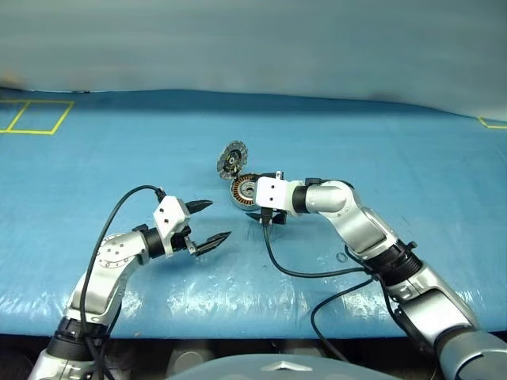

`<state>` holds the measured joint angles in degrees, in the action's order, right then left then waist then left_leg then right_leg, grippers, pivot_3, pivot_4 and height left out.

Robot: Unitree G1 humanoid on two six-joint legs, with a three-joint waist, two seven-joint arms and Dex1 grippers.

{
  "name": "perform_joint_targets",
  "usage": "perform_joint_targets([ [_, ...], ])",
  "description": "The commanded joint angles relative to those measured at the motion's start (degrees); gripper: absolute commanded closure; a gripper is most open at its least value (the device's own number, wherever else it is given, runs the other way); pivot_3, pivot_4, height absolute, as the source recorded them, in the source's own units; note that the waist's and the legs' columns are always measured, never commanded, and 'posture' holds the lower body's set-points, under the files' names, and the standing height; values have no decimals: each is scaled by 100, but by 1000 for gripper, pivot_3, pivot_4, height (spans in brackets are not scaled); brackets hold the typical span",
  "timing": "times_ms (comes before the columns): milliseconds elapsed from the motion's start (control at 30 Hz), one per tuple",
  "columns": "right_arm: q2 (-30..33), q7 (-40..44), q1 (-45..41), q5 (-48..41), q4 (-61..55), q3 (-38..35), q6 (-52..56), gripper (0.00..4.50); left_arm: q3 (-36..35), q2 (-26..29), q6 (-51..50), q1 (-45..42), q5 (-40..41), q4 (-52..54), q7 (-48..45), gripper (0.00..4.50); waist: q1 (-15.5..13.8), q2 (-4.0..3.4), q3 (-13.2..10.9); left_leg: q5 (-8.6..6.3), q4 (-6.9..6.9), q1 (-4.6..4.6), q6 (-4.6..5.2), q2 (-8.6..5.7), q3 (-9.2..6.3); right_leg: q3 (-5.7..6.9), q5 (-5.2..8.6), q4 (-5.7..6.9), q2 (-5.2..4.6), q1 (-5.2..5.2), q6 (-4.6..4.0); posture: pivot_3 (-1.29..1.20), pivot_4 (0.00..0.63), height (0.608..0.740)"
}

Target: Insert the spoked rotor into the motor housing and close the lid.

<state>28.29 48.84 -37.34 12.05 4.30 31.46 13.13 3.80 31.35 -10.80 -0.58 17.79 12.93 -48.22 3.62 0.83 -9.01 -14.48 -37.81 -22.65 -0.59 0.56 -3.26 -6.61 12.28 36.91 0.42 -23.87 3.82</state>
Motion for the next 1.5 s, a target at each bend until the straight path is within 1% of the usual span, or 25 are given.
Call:
perform_joint_targets([
  [33, -117, 228, -333, 260, 473, 170, -273, 280, -81, -36, 85, 109, -6, 352, 130, 31, -9, 0, -1, 0, 0, -1, 0, -1, -1, 1, -1, -1, -1, 0, -2, 0, 150, 740],
  [133, -194, 309, -578, 591, 988, 384, -627, 280, -20, -79, 80, 265, -34, 463, 197, 31, -2, -2, -2, -1, 1, -1, 2, -3, 1, 0, -12, -2, -4, 0, -20, 0, 150, 740],
  [200, -279, 347, -659, 647, 1229, 399, -741, 280, 9, -99, 80, 316, -60, 496, 228, 31, 2, -4, -3, -1, 3, -1, 2, -3, 1, 0, -14, -1, -4, -2, -24, 0, 150, 740],
  [300, -369, 444, -729, 702, 1437, 386, -811, 280, 28, -109, 68, 350, -67, 540, 252, 31, 14, -4, -3, -1, 1, 1, 1, 1, -1, 3, -14, 1, -1, 0, -24, 0, 150, 740],
  [500, -344, 661, -806, 1050, 1729, 563, -1063, 280, 74, -132, 99, 381, -153, 528, 328, 31, 13, -5, -3, -1, -2, 6, 0, 0, 0, 3, -14, 3, -2, 4, -22, 0, 150, 740],
  [600, -320, 796, -820, 1151, 1719, 588, -1106, 873, 151, -165, 110, 385, -186, 529, 352, 0, 7, -5, -2, -1, -3, 7, 0, -1, -1, 4, -14, 2, -3, 6, -22, 0, 150, 740],
  [733, -320, 873, -848, 1183, 1669, 495, -1096, 2134, 205, -206, 113, 352, -212, 496, 335, 0, 11, -5, -1, -1, -4, 12, 0, -1, -1, 4, -14, 3, -3, 11, -22, 0, 150, 740],
  [1000, -399, 1048, -732, 918, 1578, 180, -803, 2134, 241, -245, 129, 275, -210, 404, 311, 0, 27, -6, -1, 5, -5, 21, -6, 2, 1, 2, -6, 9, 0, 15, -21, 0, 150, 740],
  [1133, -566, 1303, -602, 353, 1293, -183, -313, 2134, 279, -231, 140, 261, -243, 360, 276, 0, 21, -6, -1, 4, -4, 20, -6, 0, 0, 3, -10, 7, -1, 15, -20, 0, 150, 740],
  [1233, -739, 1491, -527, -126, 1075, -496, 209, 2134, 237, -344, 56, 259, -13, 399, 246, 0, 26, -7, -2, 4, 0, 17, -5, 0, -3, 4, -16, 7, -1, 12, -22, 0, 150, 740],
  [1333, -650, 1441, -514, -41, 1023, -452, 229, 2134, 172, -431, -31, 218, 141, 446, 255, 0, 27, -8, -3, 3, 3, 12, -5, 1, -4, 6, -20, 7, -1, 6, -30, 0, 150, 740],
  [1500, -641, 1276, -484, -39, 1114, -455, 217, 2134, 250, -381, -7, 168, 11, 357, 236, 0, 26, -9, -3, 4, 1, 10, -5, 1, -8, 12, -11, 7, 0, 7, -16, 0, 150, 740],
])
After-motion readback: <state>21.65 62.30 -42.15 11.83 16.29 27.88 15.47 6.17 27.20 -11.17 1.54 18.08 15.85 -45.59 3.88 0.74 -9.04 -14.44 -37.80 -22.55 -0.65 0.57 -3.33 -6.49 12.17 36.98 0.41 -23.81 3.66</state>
